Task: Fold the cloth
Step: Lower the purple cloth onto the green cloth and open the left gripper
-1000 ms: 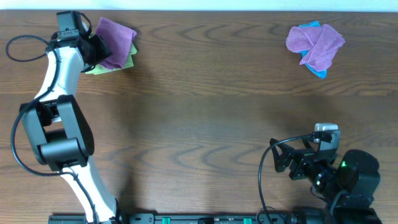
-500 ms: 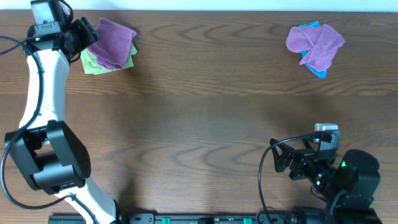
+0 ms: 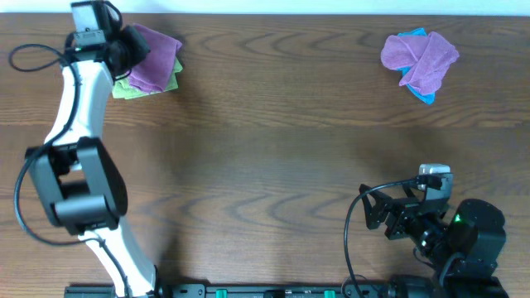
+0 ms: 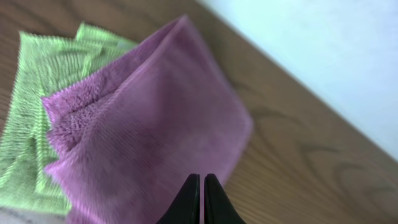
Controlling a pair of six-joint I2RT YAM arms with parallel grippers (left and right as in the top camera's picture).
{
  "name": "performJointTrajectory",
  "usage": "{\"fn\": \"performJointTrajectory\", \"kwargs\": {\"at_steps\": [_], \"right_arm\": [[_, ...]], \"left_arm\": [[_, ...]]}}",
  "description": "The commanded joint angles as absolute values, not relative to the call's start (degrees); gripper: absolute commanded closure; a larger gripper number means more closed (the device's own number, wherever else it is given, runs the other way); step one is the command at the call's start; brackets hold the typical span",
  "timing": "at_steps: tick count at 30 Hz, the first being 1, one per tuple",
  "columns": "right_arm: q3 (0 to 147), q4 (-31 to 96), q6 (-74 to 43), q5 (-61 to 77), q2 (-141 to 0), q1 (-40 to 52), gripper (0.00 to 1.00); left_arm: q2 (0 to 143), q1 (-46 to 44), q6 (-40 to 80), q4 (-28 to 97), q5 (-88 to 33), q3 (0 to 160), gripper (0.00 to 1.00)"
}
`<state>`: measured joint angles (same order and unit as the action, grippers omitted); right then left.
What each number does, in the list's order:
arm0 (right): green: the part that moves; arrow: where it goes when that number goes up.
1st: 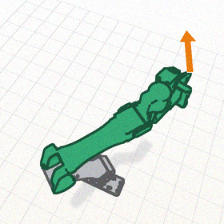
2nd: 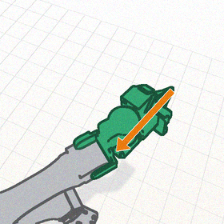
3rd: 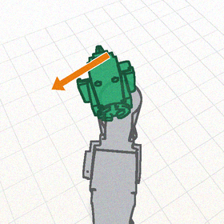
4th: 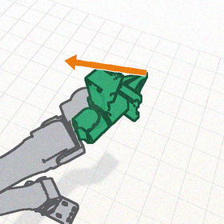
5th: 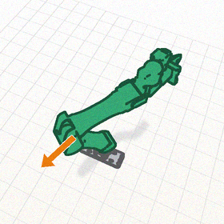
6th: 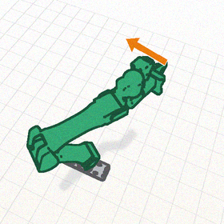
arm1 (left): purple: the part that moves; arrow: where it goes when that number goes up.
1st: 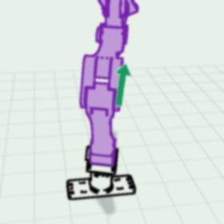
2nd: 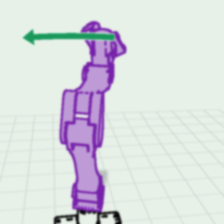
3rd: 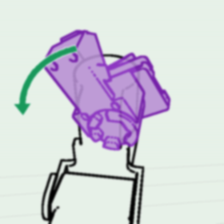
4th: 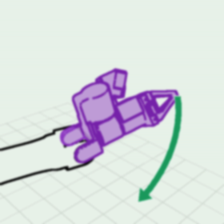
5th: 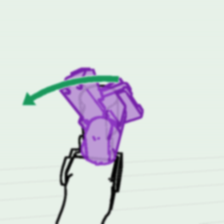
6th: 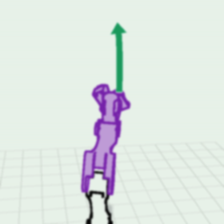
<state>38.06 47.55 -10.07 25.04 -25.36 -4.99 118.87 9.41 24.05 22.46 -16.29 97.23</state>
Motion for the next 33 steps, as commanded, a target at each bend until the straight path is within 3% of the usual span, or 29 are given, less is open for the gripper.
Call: {"fn": "performJointTrajectory", "kwargs": {"at_steps": [1,16,33], "right_arm": [[37.7,47.6,-10.7,25.1,-25.1,-5.4,0.01],[37.7,47.6,-10.7,25.1,-25.1,-5.4,0.01],[37.7,47.6,-10.7,25.1,-25.1,-5.4,0.01]], "left_arm": [[121.6,9.7,24.5,21.4,-12.5,98.2,0.94],[126.1,10.7,24.4,17.7,1.2,98.2,0.94],[126.3,12.7,24.4,19.2,1.7,98.2,0.94]]}}
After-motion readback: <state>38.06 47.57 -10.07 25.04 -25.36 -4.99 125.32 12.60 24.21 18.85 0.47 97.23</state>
